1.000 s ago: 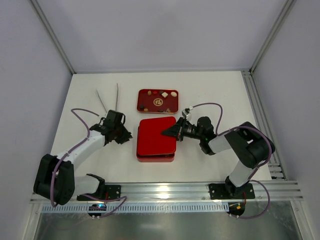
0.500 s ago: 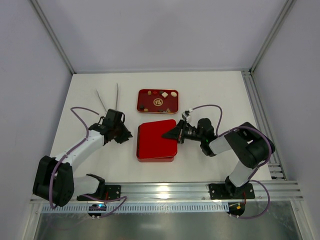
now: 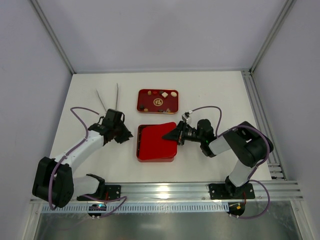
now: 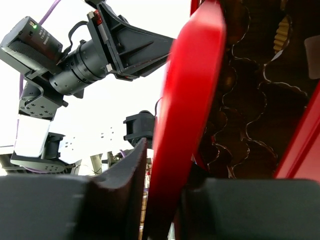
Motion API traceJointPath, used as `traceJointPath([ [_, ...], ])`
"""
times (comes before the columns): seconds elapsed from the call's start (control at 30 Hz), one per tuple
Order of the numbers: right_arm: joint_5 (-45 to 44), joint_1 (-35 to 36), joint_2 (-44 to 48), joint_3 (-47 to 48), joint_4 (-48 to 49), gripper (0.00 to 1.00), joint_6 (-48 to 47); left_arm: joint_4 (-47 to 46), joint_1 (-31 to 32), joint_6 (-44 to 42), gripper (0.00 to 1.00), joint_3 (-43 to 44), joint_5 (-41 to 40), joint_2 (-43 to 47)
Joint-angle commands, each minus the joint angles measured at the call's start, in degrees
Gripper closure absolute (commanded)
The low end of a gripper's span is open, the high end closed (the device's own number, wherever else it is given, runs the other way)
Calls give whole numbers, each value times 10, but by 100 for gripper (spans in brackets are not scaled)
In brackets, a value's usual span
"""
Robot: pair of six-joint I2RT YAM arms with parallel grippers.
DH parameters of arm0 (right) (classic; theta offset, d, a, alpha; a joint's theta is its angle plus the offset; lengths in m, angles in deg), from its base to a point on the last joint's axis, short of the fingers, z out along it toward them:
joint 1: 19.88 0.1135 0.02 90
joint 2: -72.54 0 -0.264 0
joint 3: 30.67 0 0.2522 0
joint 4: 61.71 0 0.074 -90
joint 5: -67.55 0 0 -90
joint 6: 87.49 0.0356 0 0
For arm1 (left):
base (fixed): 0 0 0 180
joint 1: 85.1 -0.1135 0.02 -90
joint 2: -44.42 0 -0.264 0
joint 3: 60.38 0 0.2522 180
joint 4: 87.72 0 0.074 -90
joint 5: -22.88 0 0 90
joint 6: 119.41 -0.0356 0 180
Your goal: Pack the chocolate
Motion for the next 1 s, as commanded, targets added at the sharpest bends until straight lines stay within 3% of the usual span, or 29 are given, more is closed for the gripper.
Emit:
traceJointPath([
  [0.0, -2, -1, 10, 11, 14, 72, -28, -1, -3, -10, 72, 16, 1, 16],
  [0.4, 4, -23, 57, -8, -44, 65, -56, -3, -3, -15, 71, 18, 1, 10],
  [0.97, 1, -60, 147, -41, -181, 63, -131, -10, -4, -20, 71, 17, 2, -1],
])
